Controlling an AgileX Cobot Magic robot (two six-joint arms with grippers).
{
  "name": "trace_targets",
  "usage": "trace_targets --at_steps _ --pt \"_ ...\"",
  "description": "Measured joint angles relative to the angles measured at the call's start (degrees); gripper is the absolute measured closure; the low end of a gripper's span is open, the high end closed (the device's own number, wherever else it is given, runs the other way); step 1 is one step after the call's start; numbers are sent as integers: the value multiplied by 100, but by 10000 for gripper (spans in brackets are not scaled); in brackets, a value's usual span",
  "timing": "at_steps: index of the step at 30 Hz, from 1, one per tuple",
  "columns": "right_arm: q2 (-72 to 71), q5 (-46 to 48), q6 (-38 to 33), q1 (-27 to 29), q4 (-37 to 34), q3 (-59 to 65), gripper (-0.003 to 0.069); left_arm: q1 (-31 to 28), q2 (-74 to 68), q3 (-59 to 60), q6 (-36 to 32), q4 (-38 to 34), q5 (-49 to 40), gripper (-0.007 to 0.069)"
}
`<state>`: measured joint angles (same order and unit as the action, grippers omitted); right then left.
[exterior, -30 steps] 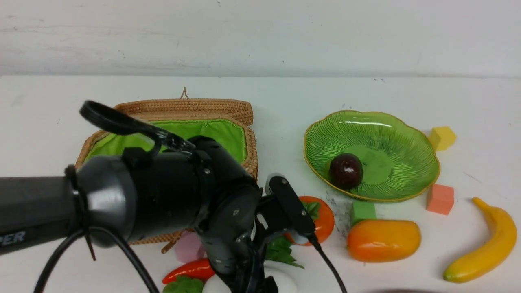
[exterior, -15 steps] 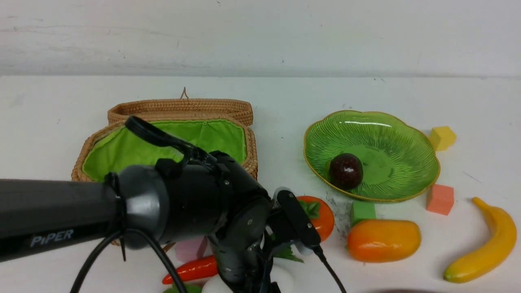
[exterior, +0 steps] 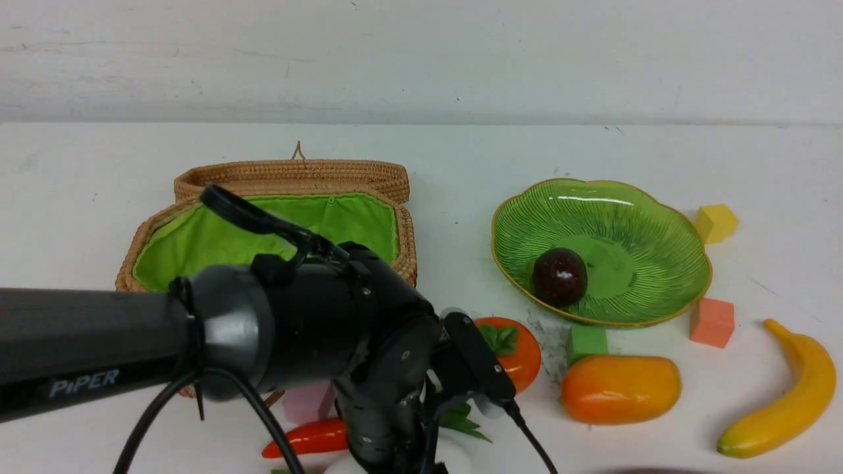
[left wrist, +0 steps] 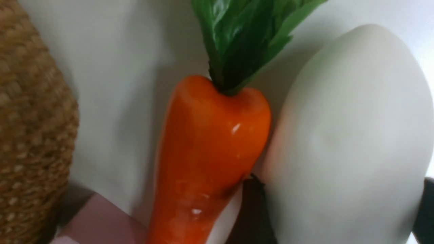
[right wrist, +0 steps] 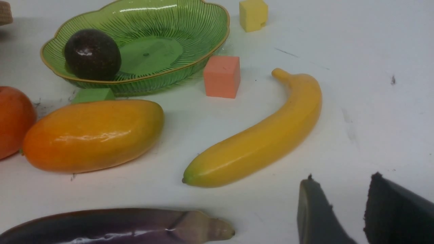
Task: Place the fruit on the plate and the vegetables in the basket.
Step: Take a daikon with your left arm and place it on the basket on the left.
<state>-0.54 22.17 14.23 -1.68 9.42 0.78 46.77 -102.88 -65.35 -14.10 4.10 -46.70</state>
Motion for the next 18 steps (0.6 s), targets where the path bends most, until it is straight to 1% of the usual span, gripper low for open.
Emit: trace_targets --at_steps 6,11,12,14,18 --pt "0 0 0 0 0 0 414 0 19 -17 0 -109 -223 93" --pt "0 0 0 0 0 0 414 0 88 22 -45 -577 -317 95" --pt "0 0 0 0 0 0 414 0 119 27 -129 -780 -339 102" --pt "0 0 0 0 0 0 414 0 168 27 -189 -951 -345 104" --pt "0 0 0 0 0 0 414 0 342 27 -220 -1065 -351 108"
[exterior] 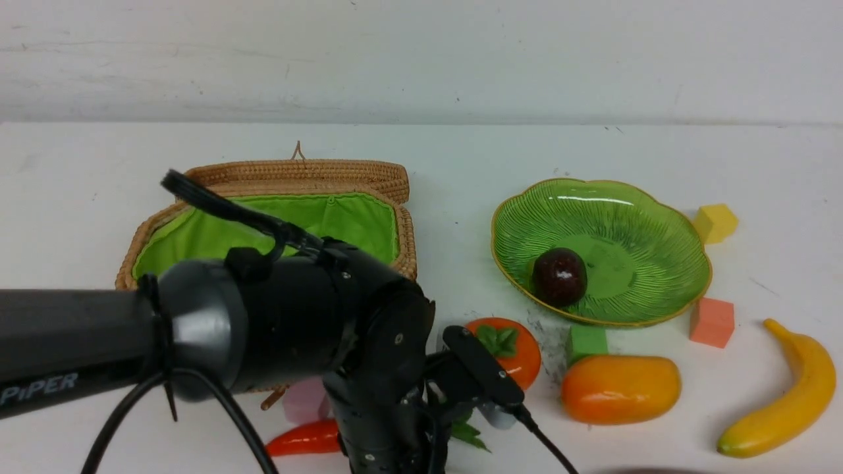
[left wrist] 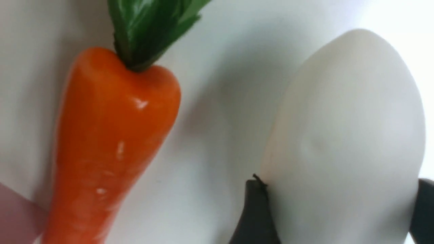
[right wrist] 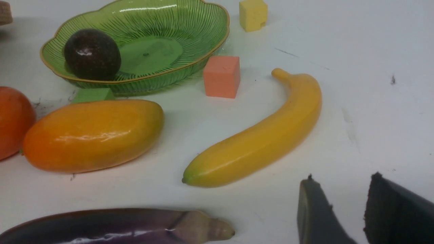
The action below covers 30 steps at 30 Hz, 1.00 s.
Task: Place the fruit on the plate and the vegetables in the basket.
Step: Take a daikon with your left arm and place it on the basket on the left.
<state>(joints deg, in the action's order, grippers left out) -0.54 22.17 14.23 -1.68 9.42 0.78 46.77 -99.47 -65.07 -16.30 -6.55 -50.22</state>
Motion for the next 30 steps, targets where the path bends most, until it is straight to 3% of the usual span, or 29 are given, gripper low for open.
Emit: trace_targets --at_steps 14,16,17,20,22,26,30 --pt "0 0 0 0 0 0 414 0 826 6 -13 110 147 140" --pt "0 0 0 0 0 0 414 0 915 17 -13 115 198 198" --pt "0 0 0 0 0 0 414 0 1051 17 -8 133 260 394" --pt "0 0 0 0 0 0 414 0 1237 -98 81 398 268 592" --pt "0 0 0 0 0 0 414 0 1336 -296 346 811 268 637" --pt "0 0 0 0 0 0 414 0 1403 -602 1122 1584 274 637" --pt "0 0 0 0 0 0 414 0 1370 -628 1489 1598 126 636"
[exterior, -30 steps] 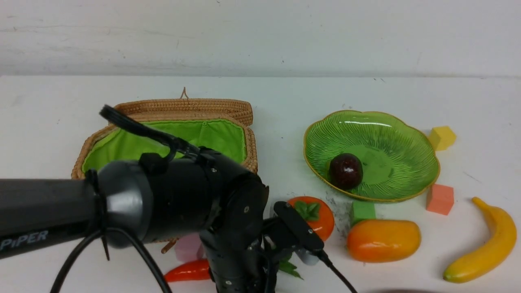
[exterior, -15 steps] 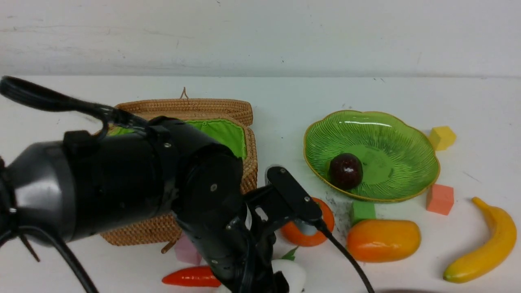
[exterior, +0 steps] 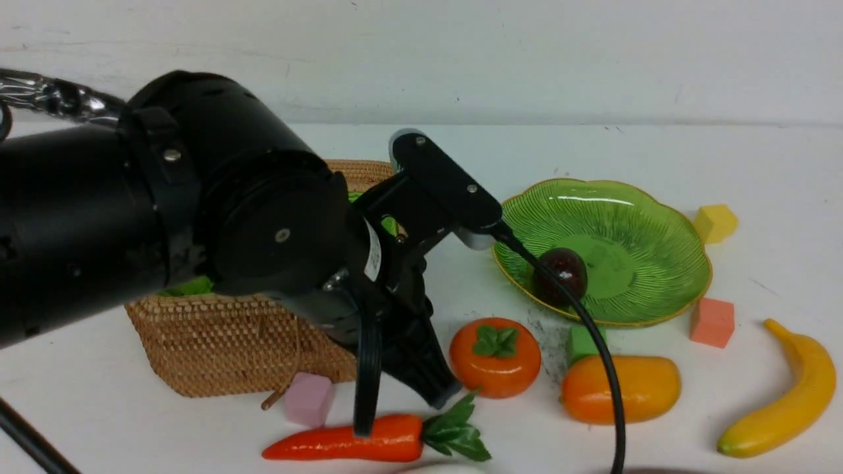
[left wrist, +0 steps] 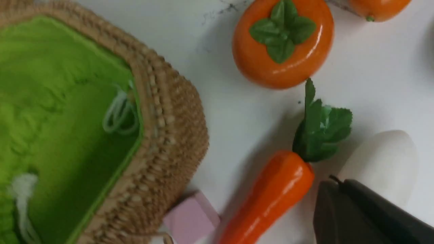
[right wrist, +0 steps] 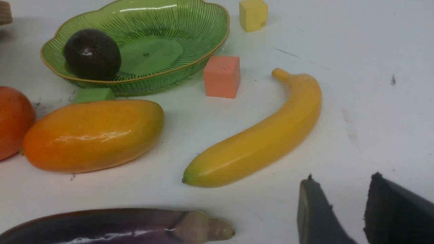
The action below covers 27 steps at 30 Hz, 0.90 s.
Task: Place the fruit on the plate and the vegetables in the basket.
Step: Take a daikon with your left arm and place it on the basket on the left.
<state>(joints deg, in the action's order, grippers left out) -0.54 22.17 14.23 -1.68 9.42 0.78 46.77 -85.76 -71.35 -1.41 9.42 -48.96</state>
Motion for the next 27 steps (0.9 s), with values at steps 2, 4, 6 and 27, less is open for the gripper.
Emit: trace_targets --at_steps 2,4,6,27 --pt "0 0 0 0 0 0 414 0 -106 0 -14 -94 -228 622" --pt "0 0 0 0 0 0 414 0 -280 10 -109 -242 -457 583" --pt "0 0 0 0 0 0 414 0 -479 18 -215 -440 -659 529" --pt "0 0 0 0 0 0 414 17 -1676 755 -1916 -2336 810 -28"
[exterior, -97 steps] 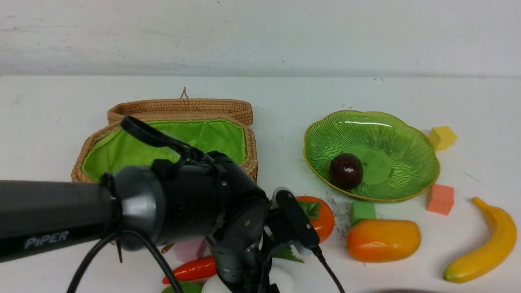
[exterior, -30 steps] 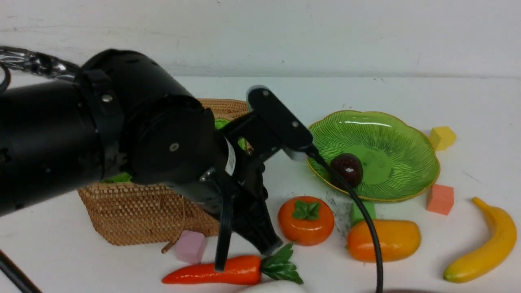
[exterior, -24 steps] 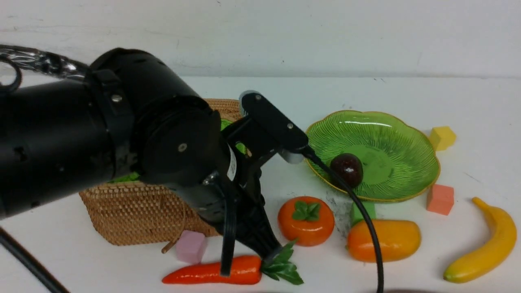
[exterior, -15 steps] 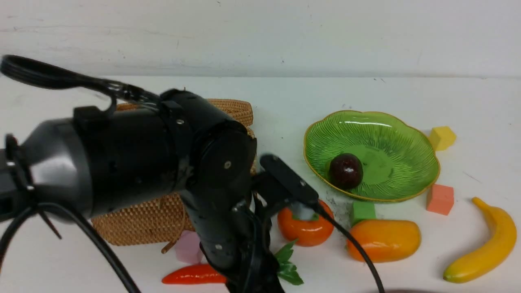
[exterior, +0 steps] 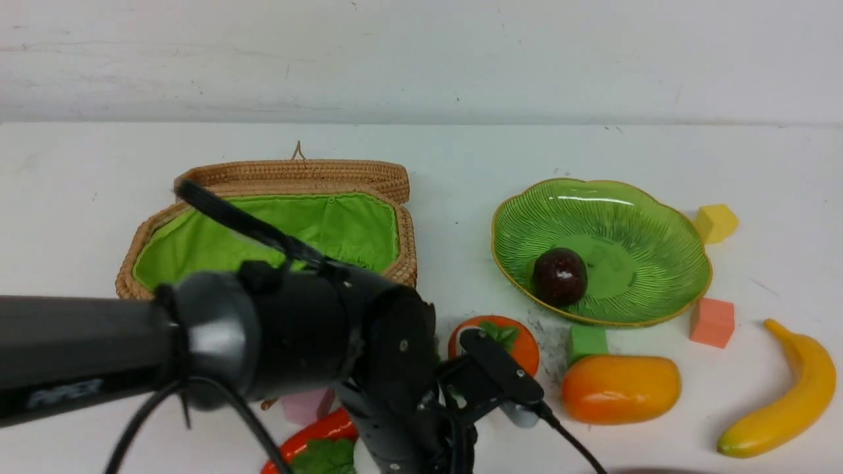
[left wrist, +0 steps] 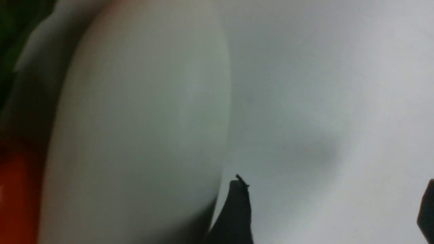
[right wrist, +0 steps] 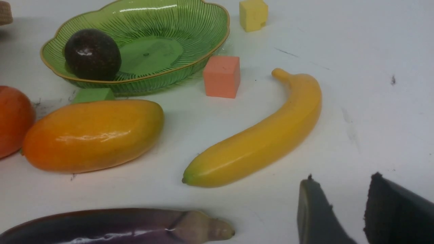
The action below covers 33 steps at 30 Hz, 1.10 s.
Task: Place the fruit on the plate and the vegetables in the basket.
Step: Take a daikon with your left arm and place it on the basket on the left.
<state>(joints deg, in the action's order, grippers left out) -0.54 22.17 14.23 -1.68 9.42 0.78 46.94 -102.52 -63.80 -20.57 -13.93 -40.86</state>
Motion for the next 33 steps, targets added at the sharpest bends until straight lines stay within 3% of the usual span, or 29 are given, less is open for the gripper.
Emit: trace_targets --at_steps 13,19,27,33 --pt "0 0 0 0 0 0 414 0 547 23 29 54 -51 39" --pt "0 0 0 0 0 0 414 -72 1115 23 371 296 685 40" --pt "0 0 0 0 0 0 414 -381 350 23 1092 1165 981 40" --pt "0 0 0 0 0 0 414 -404 -110 23 1137 1261 998 45"
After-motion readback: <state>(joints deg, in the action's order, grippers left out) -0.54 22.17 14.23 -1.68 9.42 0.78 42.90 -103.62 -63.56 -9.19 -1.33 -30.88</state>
